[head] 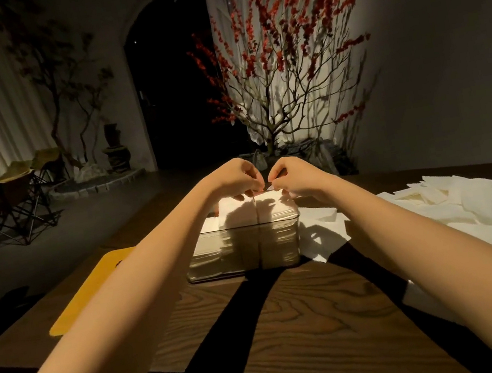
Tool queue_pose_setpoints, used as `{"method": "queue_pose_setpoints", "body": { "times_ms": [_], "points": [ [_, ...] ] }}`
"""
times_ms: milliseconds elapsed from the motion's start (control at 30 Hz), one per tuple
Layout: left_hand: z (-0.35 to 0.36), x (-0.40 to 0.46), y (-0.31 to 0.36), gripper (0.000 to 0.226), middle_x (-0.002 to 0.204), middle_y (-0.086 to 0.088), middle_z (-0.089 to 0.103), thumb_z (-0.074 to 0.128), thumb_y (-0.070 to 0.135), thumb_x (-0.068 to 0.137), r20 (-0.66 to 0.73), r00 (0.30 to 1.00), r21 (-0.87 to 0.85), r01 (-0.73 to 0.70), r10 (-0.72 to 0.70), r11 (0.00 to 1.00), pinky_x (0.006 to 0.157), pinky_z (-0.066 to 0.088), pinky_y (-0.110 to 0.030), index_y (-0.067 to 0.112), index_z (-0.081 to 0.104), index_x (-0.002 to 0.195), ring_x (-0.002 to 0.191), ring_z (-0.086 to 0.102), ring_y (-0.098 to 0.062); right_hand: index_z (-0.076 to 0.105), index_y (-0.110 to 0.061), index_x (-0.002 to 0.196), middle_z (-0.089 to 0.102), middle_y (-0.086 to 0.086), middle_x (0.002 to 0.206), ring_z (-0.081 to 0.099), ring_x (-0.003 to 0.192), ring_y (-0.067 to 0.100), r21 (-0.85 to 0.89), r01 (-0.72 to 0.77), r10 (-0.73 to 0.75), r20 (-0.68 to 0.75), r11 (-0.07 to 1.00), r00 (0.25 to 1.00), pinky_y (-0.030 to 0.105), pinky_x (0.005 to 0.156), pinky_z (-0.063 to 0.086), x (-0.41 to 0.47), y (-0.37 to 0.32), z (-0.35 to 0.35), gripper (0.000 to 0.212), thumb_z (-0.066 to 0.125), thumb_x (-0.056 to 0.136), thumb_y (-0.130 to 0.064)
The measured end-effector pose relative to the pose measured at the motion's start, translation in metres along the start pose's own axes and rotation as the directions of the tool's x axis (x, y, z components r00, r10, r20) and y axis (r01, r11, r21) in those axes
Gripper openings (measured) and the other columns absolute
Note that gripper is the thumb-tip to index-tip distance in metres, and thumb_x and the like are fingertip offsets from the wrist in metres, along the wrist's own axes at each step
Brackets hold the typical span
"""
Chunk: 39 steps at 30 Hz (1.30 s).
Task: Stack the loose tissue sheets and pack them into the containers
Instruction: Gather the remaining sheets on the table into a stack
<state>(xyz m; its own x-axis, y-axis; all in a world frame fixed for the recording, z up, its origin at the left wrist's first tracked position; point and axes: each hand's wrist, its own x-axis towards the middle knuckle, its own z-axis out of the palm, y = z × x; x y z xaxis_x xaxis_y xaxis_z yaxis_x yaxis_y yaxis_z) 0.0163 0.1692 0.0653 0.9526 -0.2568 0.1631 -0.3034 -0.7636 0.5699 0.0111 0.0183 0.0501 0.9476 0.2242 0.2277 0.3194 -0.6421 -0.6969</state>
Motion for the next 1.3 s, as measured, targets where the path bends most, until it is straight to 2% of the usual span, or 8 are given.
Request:
{"method": "queue_pose_setpoints", "body": {
  "times_ms": [167,333,500,700,833,933,1133,1300],
  "points": [
    [0.019,0.006,0.027,0.004,0.083,-0.003,0.060,0.059,0.008,0.092,0.037,0.998,-0.080,-0.046,0.049,0.996,0.066,0.047,-0.021,0.011,0.059,0.090,0.072,0.056,-0.010,0.059,-0.004,0.108,0.058,0.008,0.093,0.053,0.076,0.015,-0.014,-0.045,0.045,-0.036,0.999,0.998,0.021,0.058,0.042,-0.017,0.017,-0.024,0.017,0.049,0.094,-0.002],
    [0.046,0.011,0.056,0.003,0.083,-0.003,0.060,0.060,0.008,0.091,0.077,0.992,-0.072,-0.097,0.103,0.993,0.060,0.040,-0.019,0.011,0.060,0.090,0.072,0.053,-0.010,0.056,-0.008,0.099,0.060,0.009,0.089,0.050,0.068,0.014,-0.009,-0.102,0.101,-0.066,0.995,0.993,0.020,0.054,0.040,-0.040,0.038,-0.051,0.009,0.049,0.096,-0.005],
    [0.076,0.014,0.088,0.004,0.079,0.000,0.061,0.060,0.009,0.091,0.131,0.978,-0.076,-0.152,0.160,0.986,0.054,0.043,-0.012,0.010,0.062,0.094,0.068,0.054,-0.007,0.059,-0.010,0.092,0.060,0.009,0.088,0.051,0.074,0.015,-0.059,-0.163,0.159,-0.065,0.985,0.985,0.022,0.058,0.041,-0.066,0.064,-0.079,0.014,0.047,0.096,-0.006],
    [0.122,0.018,0.122,0.005,0.084,-0.001,0.063,0.059,0.013,0.093,0.225,0.955,-0.102,-0.177,0.196,0.979,0.076,0.049,-0.027,0.011,0.062,0.097,0.076,0.058,-0.011,0.056,-0.015,0.094,0.061,0.004,0.088,0.054,0.078,0.015,-0.071,-0.260,0.250,-0.124,0.963,0.960,0.023,0.062,0.042,-0.098,0.097,-0.108,0.017,0.042,0.098,-0.005],
    [0.151,0.014,0.142,0.004,0.093,-0.002,0.062,0.057,0.015,0.095,0.366,0.907,-0.050,-0.206,0.210,0.977,0.069,0.044,-0.020,0.013,0.058,0.098,0.083,0.057,-0.011,0.055,-0.013,0.098,0.060,0.006,0.088,0.053,0.080,0.017,-0.045,-0.314,0.302,-0.166,0.948,0.939,0.024,0.061,0.041,-0.119,0.118,-0.124,0.018,0.038,0.100,-0.005],
    [0.176,0.004,0.158,0.017,0.109,-0.004,0.059,0.056,0.020,0.096,0.491,0.833,0.043,-0.315,0.255,0.948,0.080,0.041,-0.023,0.012,0.058,0.110,0.094,0.053,-0.012,0.055,-0.013,0.098,0.060,0.006,0.089,0.053,0.079,0.016,-0.046,-0.361,0.345,-0.206,0.931,0.916,0.023,0.060,0.041,-0.135,0.135,-0.133,0.020,0.037,0.100,-0.004],
    [0.237,-0.024,0.177,0.063,0.157,-0.004,0.018,0.050,0.040,0.098,0.616,0.689,0.110,-0.556,0.383,0.824,0.114,0.020,-0.040,0.021,0.023,0.151,0.141,0.023,-0.025,0.066,0.002,0.105,0.066,0.017,0.101,0.056,0.081,0.022,-0.194,-0.518,0.485,-0.196,0.833,0.852,0.029,0.066,0.047,-0.168,0.174,-0.148,0.024,0.047,0.097,-0.009],
    [0.284,-0.033,0.190,0.074,0.162,-0.001,-0.002,0.033,0.063,0.095,0.560,0.682,0.164,-0.648,0.471,0.743,0.118,-0.001,-0.051,0.027,0.007,0.155,0.148,-0.001,-0.024,0.058,-0.007,0.076,0.057,0.010,0.071,0.051,0.062,0.019,-0.251,-0.659,0.583,-0.316,0.709,0.748,0.028,0.061,0.042,-0.196,0.195,-0.160,0.027,0.046,0.096,-0.019]
  ]
}}
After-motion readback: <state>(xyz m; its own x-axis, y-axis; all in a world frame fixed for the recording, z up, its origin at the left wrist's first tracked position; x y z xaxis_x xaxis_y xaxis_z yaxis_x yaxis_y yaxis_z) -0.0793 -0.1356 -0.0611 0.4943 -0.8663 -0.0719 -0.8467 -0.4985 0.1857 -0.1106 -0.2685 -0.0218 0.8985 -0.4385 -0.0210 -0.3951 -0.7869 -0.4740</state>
